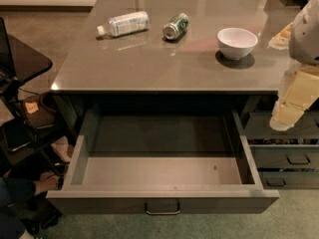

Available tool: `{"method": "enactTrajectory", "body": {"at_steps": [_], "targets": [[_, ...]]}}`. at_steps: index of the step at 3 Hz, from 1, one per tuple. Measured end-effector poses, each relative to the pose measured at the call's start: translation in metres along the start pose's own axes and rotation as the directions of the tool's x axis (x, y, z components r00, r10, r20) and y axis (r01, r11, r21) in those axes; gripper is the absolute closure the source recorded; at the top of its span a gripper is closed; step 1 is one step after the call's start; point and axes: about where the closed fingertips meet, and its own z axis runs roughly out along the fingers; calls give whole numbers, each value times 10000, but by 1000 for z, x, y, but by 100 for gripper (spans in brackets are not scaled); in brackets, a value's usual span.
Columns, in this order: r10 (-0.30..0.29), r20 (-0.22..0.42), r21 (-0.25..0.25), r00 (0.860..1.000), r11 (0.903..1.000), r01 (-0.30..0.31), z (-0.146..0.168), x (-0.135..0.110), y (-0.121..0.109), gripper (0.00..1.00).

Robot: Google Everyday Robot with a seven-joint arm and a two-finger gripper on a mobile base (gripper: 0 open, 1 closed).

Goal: Place green can into top drawer

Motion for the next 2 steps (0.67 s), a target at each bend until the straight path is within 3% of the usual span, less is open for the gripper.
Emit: {"method": "enactTrajectory", "body": {"at_steps": [1,2], "targets": [[-1,0,0,10000,10000,1,0,0,0,0],[-305,-2,-147,9995,9994,305,9,-15,-16,0]]}}
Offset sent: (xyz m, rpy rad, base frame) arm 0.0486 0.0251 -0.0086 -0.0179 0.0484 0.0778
